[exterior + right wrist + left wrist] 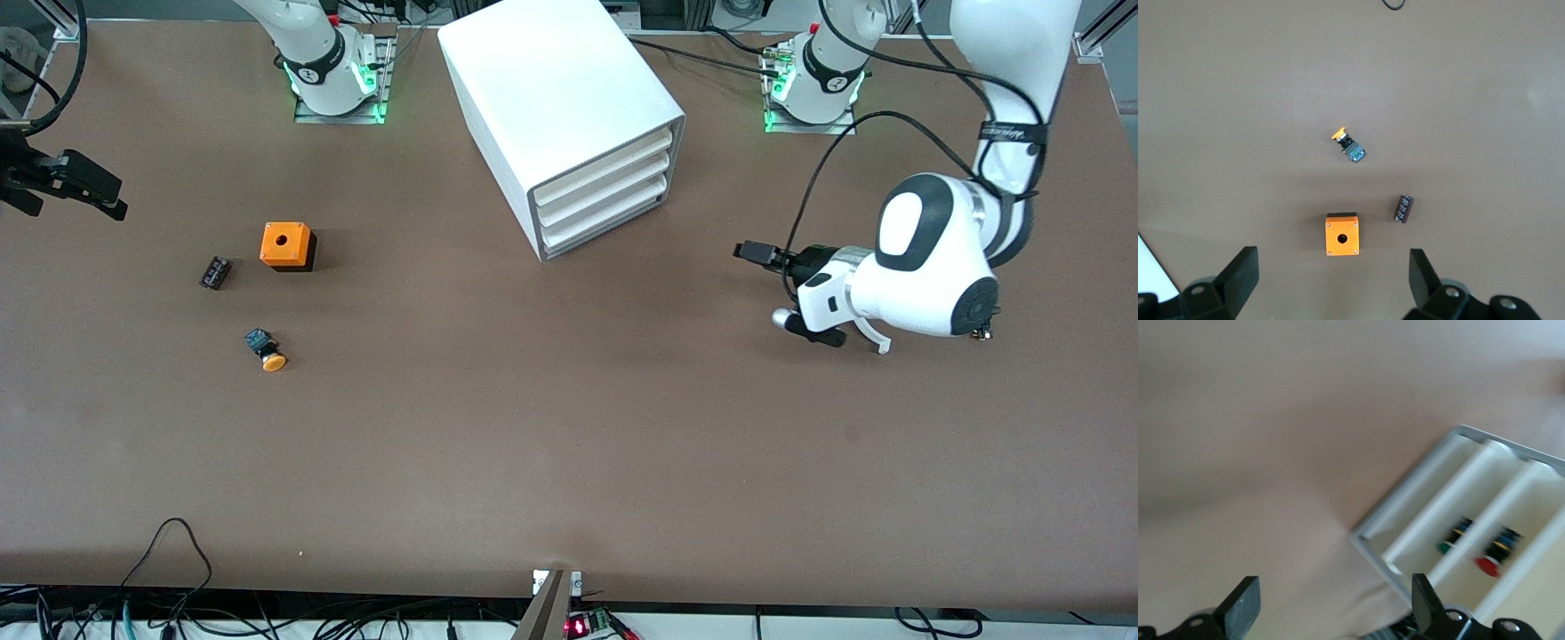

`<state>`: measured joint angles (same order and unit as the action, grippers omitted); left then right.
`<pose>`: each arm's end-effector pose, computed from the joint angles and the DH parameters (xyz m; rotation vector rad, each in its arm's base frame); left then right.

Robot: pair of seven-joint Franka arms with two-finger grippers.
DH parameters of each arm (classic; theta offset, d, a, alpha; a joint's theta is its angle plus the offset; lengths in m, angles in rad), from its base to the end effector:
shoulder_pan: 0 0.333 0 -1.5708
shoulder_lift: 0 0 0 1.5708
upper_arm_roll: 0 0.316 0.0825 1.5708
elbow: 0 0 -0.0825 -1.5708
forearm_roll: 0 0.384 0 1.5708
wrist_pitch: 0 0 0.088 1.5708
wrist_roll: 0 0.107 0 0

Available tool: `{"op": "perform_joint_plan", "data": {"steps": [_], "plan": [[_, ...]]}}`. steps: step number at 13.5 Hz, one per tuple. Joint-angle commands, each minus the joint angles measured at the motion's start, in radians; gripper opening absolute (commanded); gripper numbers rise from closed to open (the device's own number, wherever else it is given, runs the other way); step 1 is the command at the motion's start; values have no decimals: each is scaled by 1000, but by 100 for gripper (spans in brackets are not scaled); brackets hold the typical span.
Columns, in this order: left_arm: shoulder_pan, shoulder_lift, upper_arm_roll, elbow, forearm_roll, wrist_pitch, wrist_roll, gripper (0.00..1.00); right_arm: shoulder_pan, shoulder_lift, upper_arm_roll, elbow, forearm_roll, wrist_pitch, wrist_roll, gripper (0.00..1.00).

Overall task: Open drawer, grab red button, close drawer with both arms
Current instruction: 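Move the left gripper to the top drawer's front edge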

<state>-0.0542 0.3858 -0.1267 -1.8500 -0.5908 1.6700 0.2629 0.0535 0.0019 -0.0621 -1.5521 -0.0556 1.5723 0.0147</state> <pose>0.5577 -0.1535 0.3025 2.4183 -0.2577 -0.6747 0.5555 -0.0107 0.6326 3.0856 -0.0366 0.0285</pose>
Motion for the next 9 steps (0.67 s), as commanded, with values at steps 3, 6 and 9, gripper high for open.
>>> {"op": "perform_joint_plan", "data": {"steps": [3, 6, 9], "plan": [[7, 28, -50, -152, -257, 2, 235, 100, -1, -5, -2, 4, 16, -6, 4, 100], [1, 33, -114, -216, -343, 10, 298, 100, -3, -2, -2, 4, 16, -2, 2, 100], [1, 38, -171, -273, -371, 74, 346, 99, -6, -2, -4, 4, 16, -2, 2, 100]]}}
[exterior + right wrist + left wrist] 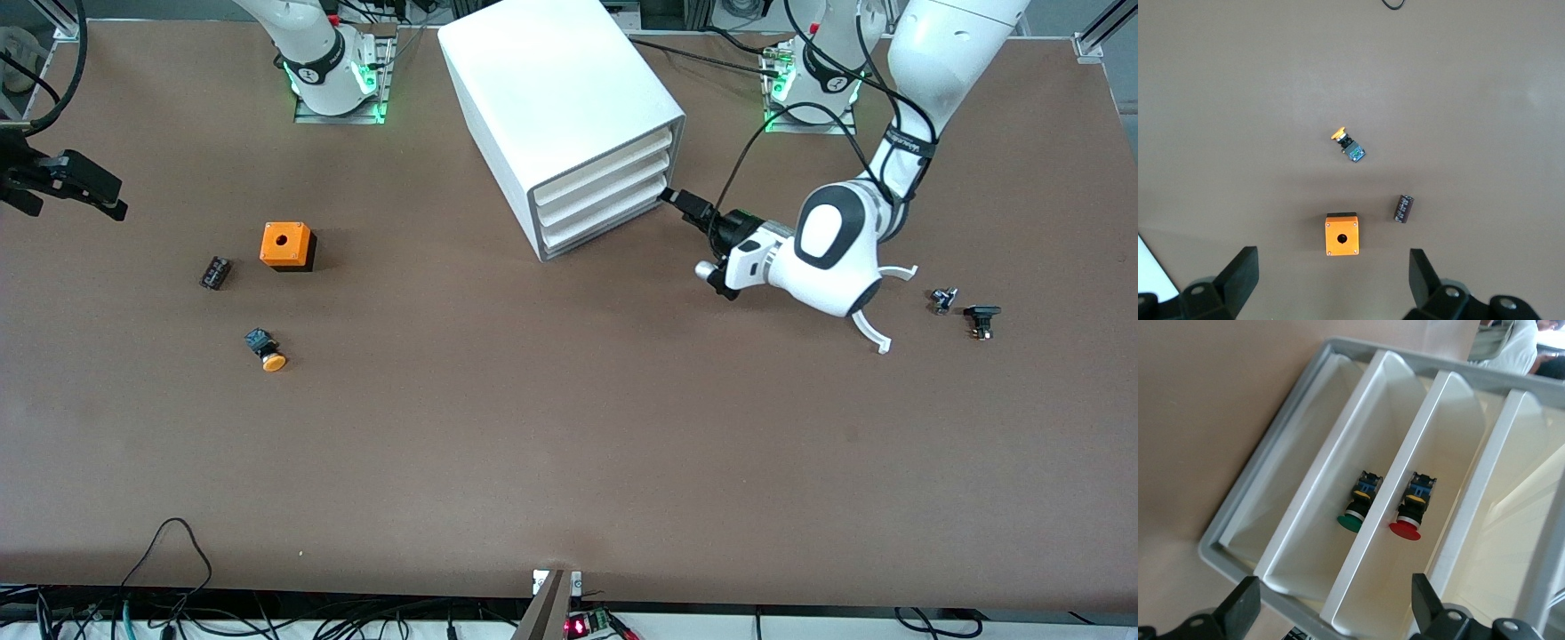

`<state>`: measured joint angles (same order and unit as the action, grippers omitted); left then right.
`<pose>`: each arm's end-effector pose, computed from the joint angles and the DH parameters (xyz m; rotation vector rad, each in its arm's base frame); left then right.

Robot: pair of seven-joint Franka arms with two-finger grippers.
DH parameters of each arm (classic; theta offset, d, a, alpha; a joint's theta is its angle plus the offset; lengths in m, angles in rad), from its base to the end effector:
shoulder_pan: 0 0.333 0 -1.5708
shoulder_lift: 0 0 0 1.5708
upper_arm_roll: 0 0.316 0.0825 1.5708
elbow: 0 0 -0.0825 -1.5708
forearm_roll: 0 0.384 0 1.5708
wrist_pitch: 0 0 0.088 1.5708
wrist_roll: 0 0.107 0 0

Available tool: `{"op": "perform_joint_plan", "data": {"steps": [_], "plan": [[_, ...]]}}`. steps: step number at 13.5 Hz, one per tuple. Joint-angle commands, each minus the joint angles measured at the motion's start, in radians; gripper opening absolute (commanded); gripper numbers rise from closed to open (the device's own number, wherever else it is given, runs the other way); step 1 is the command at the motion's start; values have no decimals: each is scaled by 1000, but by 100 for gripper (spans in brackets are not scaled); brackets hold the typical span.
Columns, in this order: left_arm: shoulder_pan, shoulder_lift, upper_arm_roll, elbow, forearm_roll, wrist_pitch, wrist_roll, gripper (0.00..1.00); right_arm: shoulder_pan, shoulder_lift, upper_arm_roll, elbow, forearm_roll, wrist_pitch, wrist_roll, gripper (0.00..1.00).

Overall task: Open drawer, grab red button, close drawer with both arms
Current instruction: 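Move the left gripper to the top drawer's front edge, then pull the top drawer open with the left gripper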

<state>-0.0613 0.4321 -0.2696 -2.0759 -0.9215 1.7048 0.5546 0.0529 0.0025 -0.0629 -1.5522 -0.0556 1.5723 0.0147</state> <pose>0.4662 -0.2398 0.2255 1.9997 -0.3673 -0.7368 0.5557 -0.0114 0.6322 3.0855 -0.0387 0.0274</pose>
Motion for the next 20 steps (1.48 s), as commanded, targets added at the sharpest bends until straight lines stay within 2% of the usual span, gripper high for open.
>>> {"op": "perform_joint_plan", "data": {"steps": [1, 4, 6, 7, 8, 9, 10, 11, 15, 17, 20], "plan": [[8, -9, -39, -70, -68, 54, 70, 99, -8, -1, -3, 4, 16, -1, 2, 100], [8, -7, -95, -116, -123, 143, 96, 93, -12, 1, -5, 3, 16, 5, 2, 100], [6, -7, -117, -131, -146, 171, 94, 85, -12, 1, -5, 4, 16, 6, 2, 100], [6, -7, -126, -141, -154, 174, 96, 76, -12, 2, -5, 4, 16, 15, 2, 100], [5, -7, -129, -144, -154, 174, 96, 65, -12, 2, -3, 4, 16, 21, 2, 100], [3, -7, -129, -144, -154, 174, 96, 47, -12, 8, -3, 4, 16, 25, 2, 100], [0, -4, -129, -144, -154, 174, 96, 14, -10, 11, -3, 4, 16, 28, 2, 100], [0, -4, -129, -144, -154, 174, 94, 0, -10, 10, -2, 6, 16, 29, 2, 100], [18, -10, -105, -136, -143, 173, 79, 0, -1, 40, 2, 4, 14, 26, -3, 100], [34, -18, -50, -119, -140, 176, 90, 0, 1, 79, 6, 6, 25, 29, -2, 100], [41, -24, 73, -47, -140, 174, 79, 0, 8, 100, 8, 11, 33, 28, -31, 100]]}}
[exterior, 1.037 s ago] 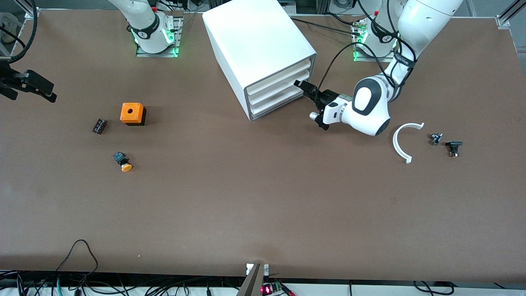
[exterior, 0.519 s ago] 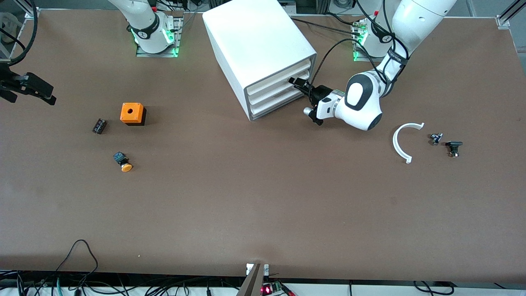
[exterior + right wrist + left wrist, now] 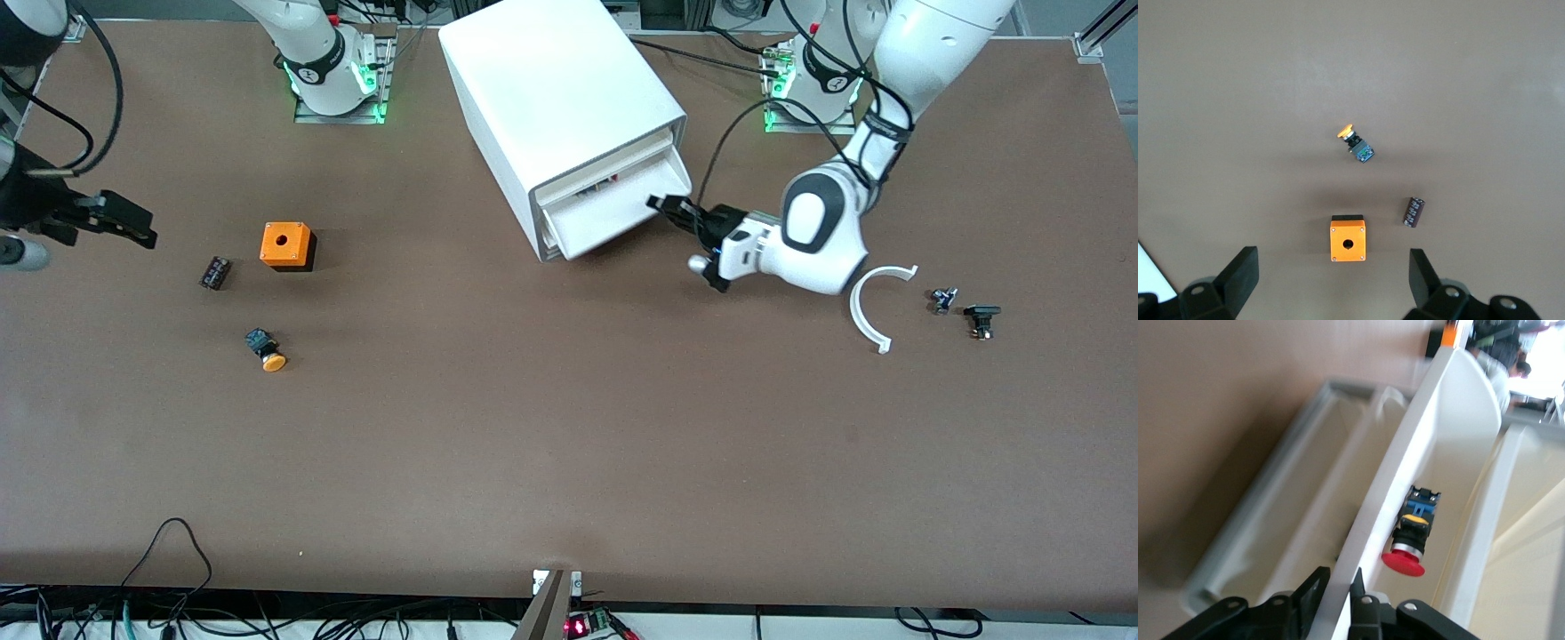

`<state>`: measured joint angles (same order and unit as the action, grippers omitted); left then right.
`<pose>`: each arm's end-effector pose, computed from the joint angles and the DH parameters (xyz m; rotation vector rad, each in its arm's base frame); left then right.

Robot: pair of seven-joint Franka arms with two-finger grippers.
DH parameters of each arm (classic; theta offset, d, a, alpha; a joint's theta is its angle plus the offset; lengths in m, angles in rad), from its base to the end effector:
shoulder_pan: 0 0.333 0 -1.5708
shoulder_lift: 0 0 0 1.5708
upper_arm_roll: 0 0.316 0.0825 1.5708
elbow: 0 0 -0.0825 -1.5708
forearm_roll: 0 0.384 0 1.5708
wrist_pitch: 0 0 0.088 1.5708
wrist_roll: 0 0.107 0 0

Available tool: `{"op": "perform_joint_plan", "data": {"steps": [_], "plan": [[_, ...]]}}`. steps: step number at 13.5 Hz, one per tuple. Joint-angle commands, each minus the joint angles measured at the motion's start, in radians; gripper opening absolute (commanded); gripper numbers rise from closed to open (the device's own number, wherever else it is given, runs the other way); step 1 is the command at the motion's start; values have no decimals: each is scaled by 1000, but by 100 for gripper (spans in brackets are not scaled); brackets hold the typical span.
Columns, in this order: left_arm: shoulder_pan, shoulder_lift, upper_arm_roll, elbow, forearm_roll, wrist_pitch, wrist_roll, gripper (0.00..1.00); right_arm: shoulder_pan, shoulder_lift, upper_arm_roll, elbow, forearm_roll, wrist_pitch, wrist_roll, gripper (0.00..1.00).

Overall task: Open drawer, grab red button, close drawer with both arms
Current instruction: 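Pull the top drawer open with the left gripper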

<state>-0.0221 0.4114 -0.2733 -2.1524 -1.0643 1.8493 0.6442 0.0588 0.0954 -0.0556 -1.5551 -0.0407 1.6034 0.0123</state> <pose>0.4716 -0.2179 0.2119 2.0037 -0.2301 -0.5377 0.5844 -0.0009 0.5805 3.0944 -0.0104 -0.0721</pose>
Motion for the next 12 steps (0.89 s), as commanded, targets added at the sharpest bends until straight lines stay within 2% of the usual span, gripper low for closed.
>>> {"op": "perform_joint_plan", "data": {"steps": [1, 2, 3, 4, 5, 6, 8, 10, 12], "plan": [[10, 1, 94, 51, 6, 31, -9, 0, 10, 18, 0, 12, 34, -5, -61, 100], [28, 1, 98, 63, 6, 31, -9, 0, 15, 32, 0, 10, 74, -4, -69, 100], [31, 1, 98, 65, 6, 31, -11, 34, 18, 33, 0, 15, 109, 1, -62, 100], [37, -2, 98, 65, 4, 40, -2, 96, 36, 38, 3, 21, 123, 13, -60, 100], [40, -5, 98, 65, 6, 50, 0, 100, 64, 50, 8, 27, 127, 47, -74, 100], [40, -8, 98, 65, 4, 59, 0, 100, 85, 62, 13, 32, 131, 68, -78, 100], [42, -37, 98, 63, 15, 167, 5, 100, 171, 89, 26, 36, 102, 91, -63, 100], [51, -84, 98, 63, 82, 259, 0, 100, 179, 116, 33, 36, 117, 171, -77, 100], [126, -134, 97, 65, 119, 347, -8, 100, 202, 158, 60, 38, 162, 205, -78, 100]]}}
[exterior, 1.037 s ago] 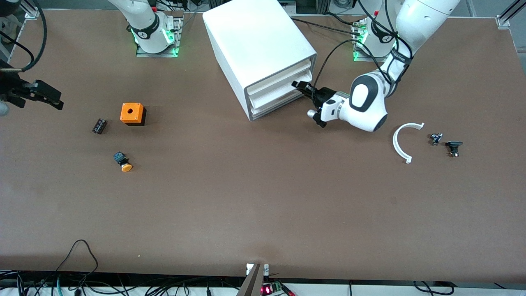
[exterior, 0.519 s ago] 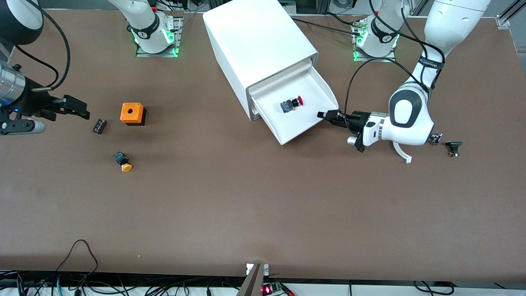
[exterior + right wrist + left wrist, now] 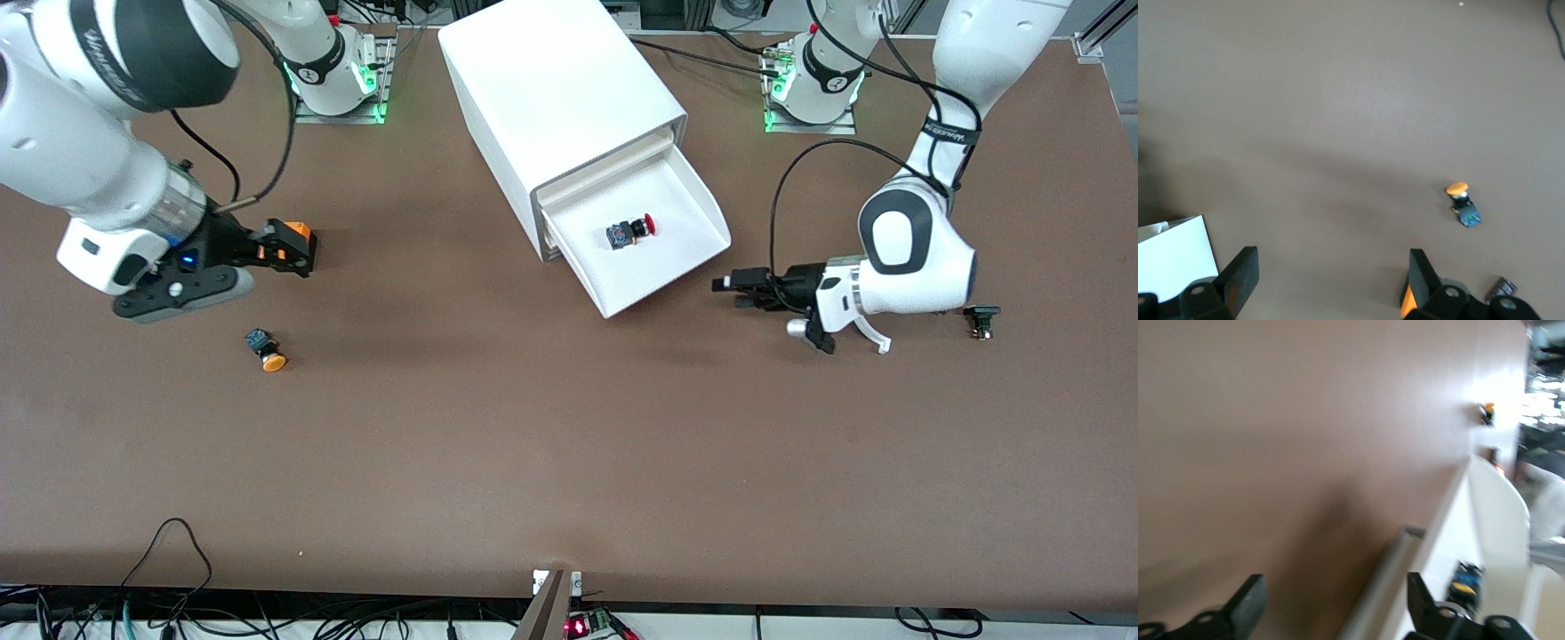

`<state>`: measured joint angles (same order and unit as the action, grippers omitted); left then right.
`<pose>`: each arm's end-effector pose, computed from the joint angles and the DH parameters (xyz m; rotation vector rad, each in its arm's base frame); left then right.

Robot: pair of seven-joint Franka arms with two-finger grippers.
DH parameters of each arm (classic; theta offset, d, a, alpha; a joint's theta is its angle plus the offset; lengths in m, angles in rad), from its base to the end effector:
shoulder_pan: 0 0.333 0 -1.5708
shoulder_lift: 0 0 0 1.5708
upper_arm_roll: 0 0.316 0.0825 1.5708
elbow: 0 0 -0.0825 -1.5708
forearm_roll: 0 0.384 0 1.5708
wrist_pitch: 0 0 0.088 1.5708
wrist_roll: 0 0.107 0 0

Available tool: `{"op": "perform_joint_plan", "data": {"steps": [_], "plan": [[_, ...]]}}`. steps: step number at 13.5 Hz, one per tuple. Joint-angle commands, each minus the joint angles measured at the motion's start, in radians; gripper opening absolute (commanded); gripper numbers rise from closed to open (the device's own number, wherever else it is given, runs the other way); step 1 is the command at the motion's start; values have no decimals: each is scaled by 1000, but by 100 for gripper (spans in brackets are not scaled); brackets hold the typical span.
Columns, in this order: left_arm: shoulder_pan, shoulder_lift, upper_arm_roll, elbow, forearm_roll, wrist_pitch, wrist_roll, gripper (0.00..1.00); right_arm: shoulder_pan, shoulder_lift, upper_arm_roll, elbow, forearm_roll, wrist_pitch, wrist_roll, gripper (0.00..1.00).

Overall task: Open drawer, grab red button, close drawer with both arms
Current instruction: 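Reach the right gripper into the drawer while the left gripper withdraws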

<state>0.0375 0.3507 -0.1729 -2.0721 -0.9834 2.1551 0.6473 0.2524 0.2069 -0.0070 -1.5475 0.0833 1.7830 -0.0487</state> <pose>0.5623 -0.1094 0.2571 2.3130 -0.1046 -0.0552 0.6087 0.1602 0.5322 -3.0293 -0.4236 -0.0315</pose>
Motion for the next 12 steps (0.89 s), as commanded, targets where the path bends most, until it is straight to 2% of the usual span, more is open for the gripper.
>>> {"op": "perform_joint_plan", "data": {"steps": [1, 3, 4, 5, 7, 10, 12], "plan": [[85, -73, -3, -14, 22, 61, -9, 100, 40, 61, 22, 29, 42, 73, -19, 100], [85, -85, -3, -13, -32, 91, 3, 100, 132, 97, 22, 32, 26, 108, -20, 100], [85, -96, -3, -2, -20, 91, 2, 100, 158, 110, 24, 32, 29, 125, -26, 100], [87, -105, 1, 24, 32, 91, -1, 100, 197, 124, 25, 38, 32, 151, -43, 100], [87, -131, 45, 96, 254, 74, -11, 100, 264, 181, 25, 110, 38, 167, -97, 100], [87, -150, 114, 222, 490, -84, -14, 100, 369, 281, 42, 266, 29, 156, -167, 100], [87, -163, 153, 294, 573, -193, -24, 100, 413, 324, 51, 312, 26, 161, -311, 100]]}}
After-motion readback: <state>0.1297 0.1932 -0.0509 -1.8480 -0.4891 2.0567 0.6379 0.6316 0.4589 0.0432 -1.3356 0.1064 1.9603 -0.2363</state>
